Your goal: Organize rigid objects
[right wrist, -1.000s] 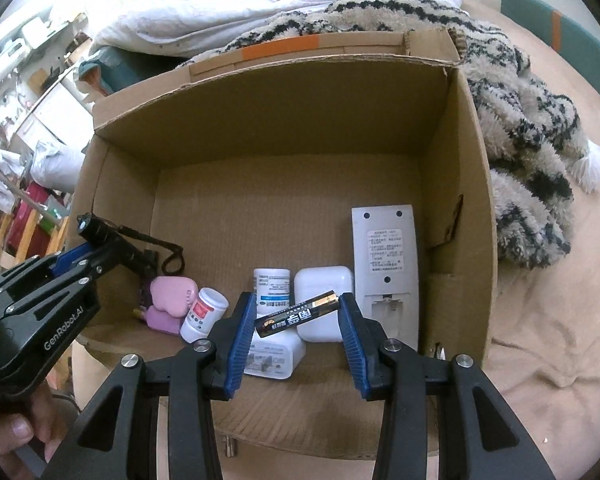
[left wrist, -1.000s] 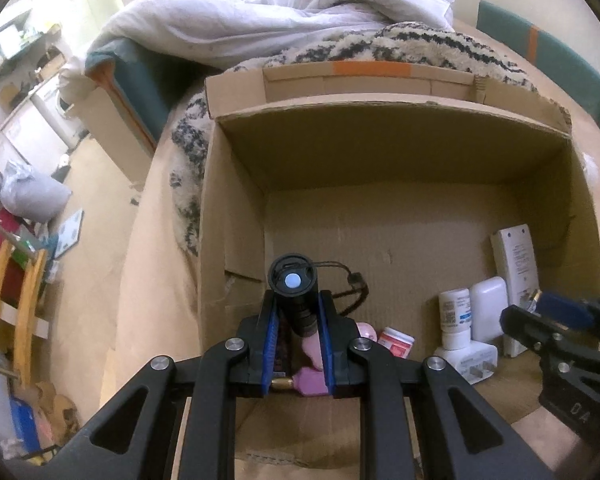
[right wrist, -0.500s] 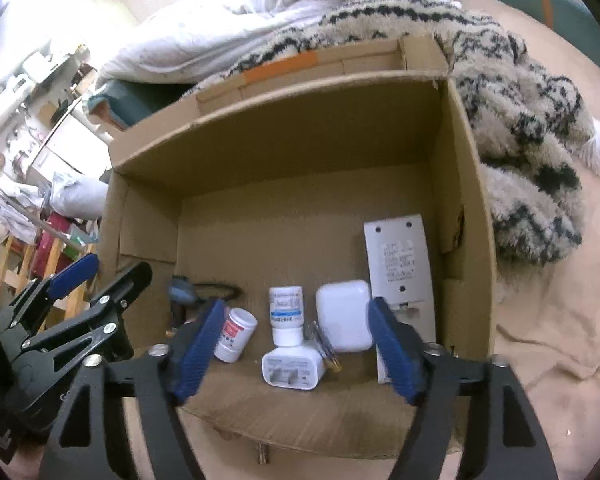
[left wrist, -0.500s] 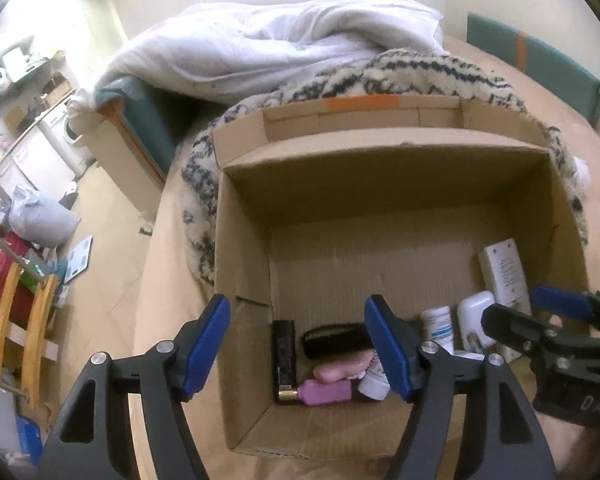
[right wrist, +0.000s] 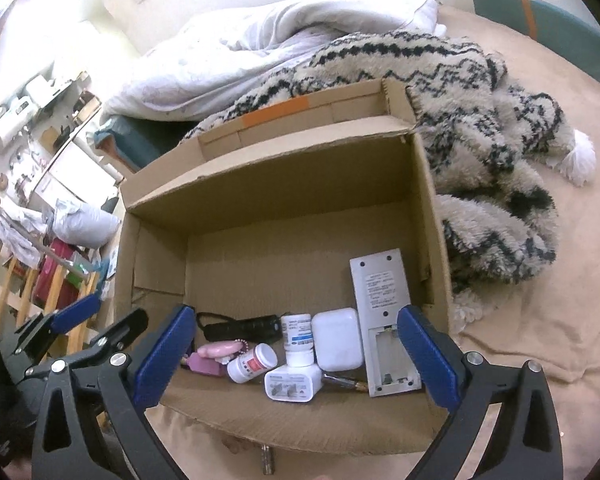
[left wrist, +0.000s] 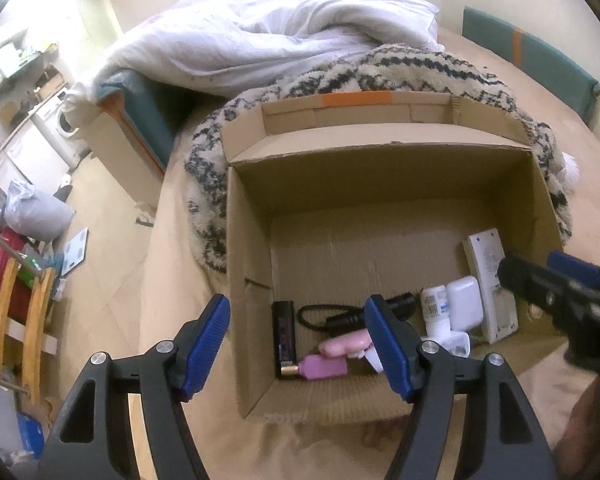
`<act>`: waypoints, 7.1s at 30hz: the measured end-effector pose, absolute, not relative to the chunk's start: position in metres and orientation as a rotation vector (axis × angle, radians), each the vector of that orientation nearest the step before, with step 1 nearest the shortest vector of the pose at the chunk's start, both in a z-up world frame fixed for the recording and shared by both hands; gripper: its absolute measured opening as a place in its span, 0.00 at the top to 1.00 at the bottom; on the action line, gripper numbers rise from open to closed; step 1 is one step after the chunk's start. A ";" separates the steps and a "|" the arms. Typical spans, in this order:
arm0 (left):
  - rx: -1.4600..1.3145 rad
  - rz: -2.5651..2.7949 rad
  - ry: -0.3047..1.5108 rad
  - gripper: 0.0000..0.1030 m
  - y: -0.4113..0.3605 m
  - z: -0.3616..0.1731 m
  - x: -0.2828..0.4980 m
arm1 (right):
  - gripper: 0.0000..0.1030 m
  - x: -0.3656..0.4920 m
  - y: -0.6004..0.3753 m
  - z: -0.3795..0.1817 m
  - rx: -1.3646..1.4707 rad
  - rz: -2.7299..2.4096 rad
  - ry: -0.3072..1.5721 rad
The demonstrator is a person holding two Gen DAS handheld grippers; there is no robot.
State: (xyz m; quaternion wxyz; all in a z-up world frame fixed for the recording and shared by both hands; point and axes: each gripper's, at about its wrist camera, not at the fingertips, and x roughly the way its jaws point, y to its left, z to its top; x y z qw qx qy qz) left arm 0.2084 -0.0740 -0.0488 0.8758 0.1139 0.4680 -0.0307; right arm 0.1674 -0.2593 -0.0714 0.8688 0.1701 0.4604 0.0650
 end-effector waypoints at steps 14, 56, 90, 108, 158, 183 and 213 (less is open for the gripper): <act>0.202 -0.075 1.006 0.35 -0.047 -0.047 0.160 | 0.00 0.127 -0.246 -0.059 0.309 0.161 0.946; -0.058 0.056 1.183 0.35 0.009 -0.067 0.159 | 0.00 0.145 -0.108 -0.212 0.009 -0.009 1.429; -0.125 -0.049 1.512 0.44 -0.088 -0.177 0.154 | 0.00 0.105 -0.287 -0.159 0.536 -0.054 1.323; -0.029 -0.008 1.514 0.91 -0.107 -0.190 0.160 | 0.00 0.106 -0.304 -0.143 0.542 -0.036 1.316; 0.100 0.004 1.034 0.91 -0.064 -0.033 0.240 | 0.00 0.173 -0.260 -0.059 0.363 0.171 1.013; 0.141 -0.032 1.100 0.88 -0.074 -0.097 0.247 | 0.00 0.188 -0.243 -0.099 0.329 0.171 1.106; 0.005 -0.022 0.830 0.30 -0.007 0.042 0.138 | 0.00 0.075 -0.246 0.028 0.289 0.132 0.746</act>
